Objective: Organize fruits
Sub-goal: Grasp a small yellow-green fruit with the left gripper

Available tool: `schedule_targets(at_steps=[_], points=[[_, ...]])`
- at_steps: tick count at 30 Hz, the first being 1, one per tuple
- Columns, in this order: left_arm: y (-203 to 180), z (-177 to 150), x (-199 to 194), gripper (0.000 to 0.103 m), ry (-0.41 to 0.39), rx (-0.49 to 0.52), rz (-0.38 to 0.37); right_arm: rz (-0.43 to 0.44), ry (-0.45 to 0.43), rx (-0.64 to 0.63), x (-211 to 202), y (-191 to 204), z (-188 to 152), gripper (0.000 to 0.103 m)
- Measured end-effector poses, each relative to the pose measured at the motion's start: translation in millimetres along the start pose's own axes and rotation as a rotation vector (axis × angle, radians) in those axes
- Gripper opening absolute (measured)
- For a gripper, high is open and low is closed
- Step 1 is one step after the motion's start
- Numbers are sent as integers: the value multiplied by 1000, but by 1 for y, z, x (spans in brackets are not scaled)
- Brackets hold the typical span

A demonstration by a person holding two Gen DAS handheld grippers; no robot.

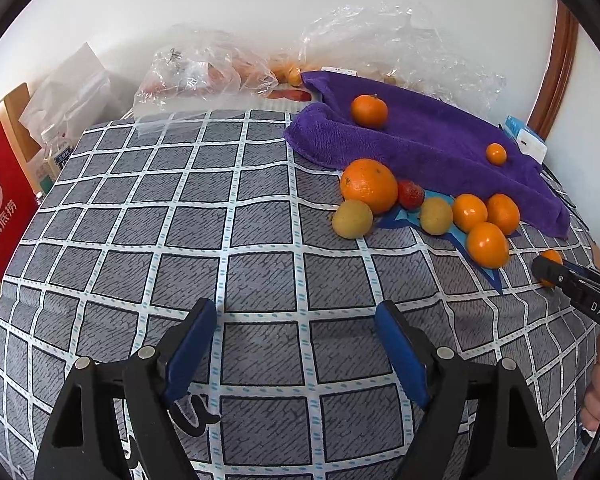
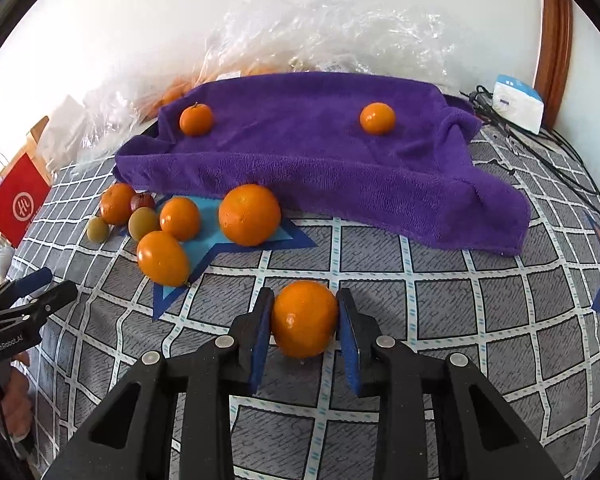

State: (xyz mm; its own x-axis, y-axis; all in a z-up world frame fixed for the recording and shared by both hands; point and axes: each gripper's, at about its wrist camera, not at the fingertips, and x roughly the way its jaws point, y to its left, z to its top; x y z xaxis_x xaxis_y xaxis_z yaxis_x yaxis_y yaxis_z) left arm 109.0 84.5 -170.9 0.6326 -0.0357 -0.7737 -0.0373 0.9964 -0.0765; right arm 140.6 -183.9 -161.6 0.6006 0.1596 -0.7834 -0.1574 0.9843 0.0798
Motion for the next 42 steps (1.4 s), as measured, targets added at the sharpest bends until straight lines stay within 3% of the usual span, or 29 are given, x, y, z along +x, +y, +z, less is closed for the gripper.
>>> schedule_targets(at_steps=[3, 8, 11, 17, 19, 22, 25, 28, 42], points=[[-5, 2, 0, 79, 20, 14, 22, -46, -27, -22, -6, -2, -2, 31], [-13, 19, -5, 77, 12, 19, -71, -66, -50, -5, -11, -17, -9, 31], [-21, 33, 1, 75, 6, 29, -42, -65, -55, 7, -12, -20, -10, 31], [-24, 42, 27, 48, 35, -32, -39, -90, -32, 4, -5, -19, -8, 31], [-26, 43, 28, 38, 6, -25, -21, -108, -39, -4, -6, -18, -10, 31], [-24, 42, 31, 24, -2, -21, -61, -145, -42, -13, -6, -15, -10, 31], [-21, 37, 28, 24, -32, -26, -80, -149, -43, -14, -7, -15, -11, 31], [-15, 34, 22, 24, -60, -49, -146, -152, -42, -11, -7, -16, -11, 31], [-21, 27, 5, 24, -126, -24, -229, -159, -31, 0, -6, -17, -10, 31]])
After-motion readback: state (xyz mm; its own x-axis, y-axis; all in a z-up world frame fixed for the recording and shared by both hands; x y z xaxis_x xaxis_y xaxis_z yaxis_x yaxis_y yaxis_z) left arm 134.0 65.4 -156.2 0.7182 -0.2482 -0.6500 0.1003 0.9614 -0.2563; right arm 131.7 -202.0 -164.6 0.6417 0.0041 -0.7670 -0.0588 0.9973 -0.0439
